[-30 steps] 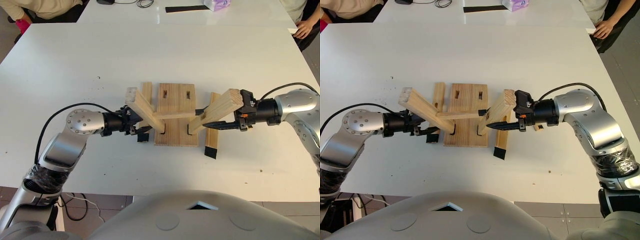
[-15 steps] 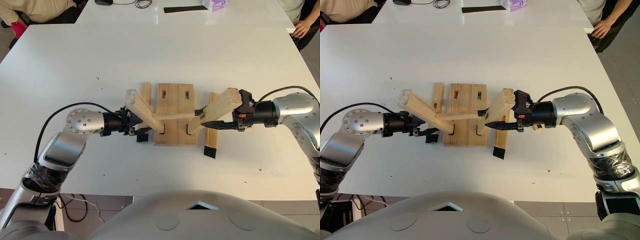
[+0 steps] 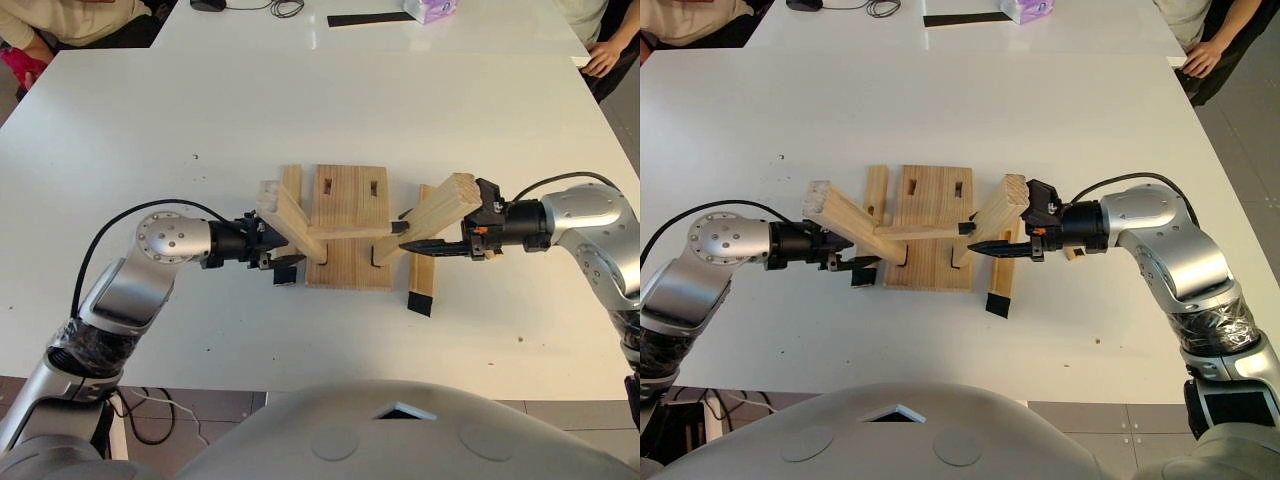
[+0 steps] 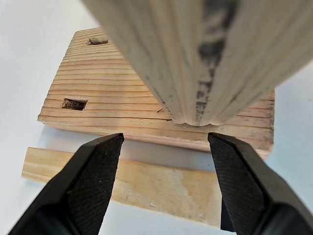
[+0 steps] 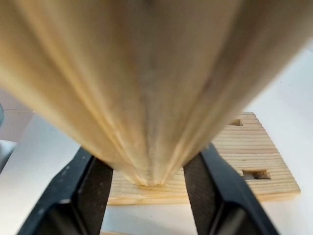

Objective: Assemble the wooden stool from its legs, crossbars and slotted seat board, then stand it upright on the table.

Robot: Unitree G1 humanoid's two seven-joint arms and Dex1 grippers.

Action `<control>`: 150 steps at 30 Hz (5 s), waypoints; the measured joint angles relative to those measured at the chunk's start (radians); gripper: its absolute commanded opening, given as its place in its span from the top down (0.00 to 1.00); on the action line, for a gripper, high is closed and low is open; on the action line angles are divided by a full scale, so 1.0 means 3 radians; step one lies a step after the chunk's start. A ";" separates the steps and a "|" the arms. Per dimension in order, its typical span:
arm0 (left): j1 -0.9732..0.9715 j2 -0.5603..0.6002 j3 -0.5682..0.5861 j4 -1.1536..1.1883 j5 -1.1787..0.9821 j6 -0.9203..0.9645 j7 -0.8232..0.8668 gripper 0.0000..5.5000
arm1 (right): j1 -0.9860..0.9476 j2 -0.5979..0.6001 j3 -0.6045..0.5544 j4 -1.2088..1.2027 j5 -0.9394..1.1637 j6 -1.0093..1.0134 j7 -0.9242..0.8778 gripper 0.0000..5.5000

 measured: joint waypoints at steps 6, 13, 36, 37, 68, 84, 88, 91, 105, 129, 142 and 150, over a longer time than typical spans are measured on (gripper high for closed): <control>0.0003 0.0000 -0.0025 0.0000 0.0054 0.0010 0.0002 0.42 | 0.0004 0.0001 0.0015 0.0001 -0.0087 -0.0119 -0.0015 0.63; -0.0123 -0.0129 0.0137 0.0268 -0.0133 0.0071 -0.0019 0.42 | -0.0010 0.0014 0.0095 -0.0002 -0.0141 -0.0182 -0.0096 0.63; -0.2122 -0.0653 0.0547 0.1479 -0.1588 0.1147 -0.0925 0.67 | -0.0053 0.0048 0.0241 -0.0096 -0.0130 -0.0179 -0.0071 0.63; -0.2137 -0.0654 0.0469 0.1363 -0.1679 0.1291 -0.1039 0.67 | -0.0069 0.0049 0.0245 -0.0078 -0.0130 -0.0180 -0.0052 0.63; -0.1794 -0.0724 -0.0080 0.0590 -0.1873 0.1562 -0.1317 0.83 | -0.0200 0.0099 0.0352 -0.0001 -0.0138 -0.0188 0.0000 0.63; -0.1550 -0.0778 -0.0417 0.1170 -0.1704 0.1090 -0.1291 0.83 | -0.0259 0.0110 0.0410 0.0072 -0.0181 -0.0240 0.0063 0.63; -0.1535 -0.0825 -0.0298 0.1145 -0.1838 0.1333 -0.1162 0.83 | -0.0262 0.0117 0.0411 0.0073 -0.0186 -0.0241 0.0061 0.63; -0.1558 -0.1015 0.0011 0.1137 -0.2125 0.1690 -0.0824 0.83 | -0.0266 0.0125 0.0411 0.0054 -0.0186 -0.0241 0.0063 0.63; -0.1989 -0.0585 0.1086 0.1345 -0.1605 0.1016 0.0433 0.83 | -0.0161 0.0148 0.0284 -0.0100 -0.0100 -0.0080 -0.0043 0.63; 0.1223 -0.1503 0.1633 -0.0389 -0.0616 0.0300 0.2333 0.57 | 0.1945 0.0301 -0.1208 -0.1551 -0.0036 0.0521 -0.1275 0.35; 0.1843 -0.2037 0.1085 -0.1213 0.0211 -0.0071 0.3052 0.45 | 0.1604 0.1377 -0.1047 -0.1728 -0.0695 0.0887 -0.3314 0.25; 0.1255 -0.2023 0.1167 -0.1502 0.0307 0.0396 0.3133 0.45 | 0.1103 0.1699 -0.0931 -0.1958 -0.1113 0.1086 -0.3920 0.25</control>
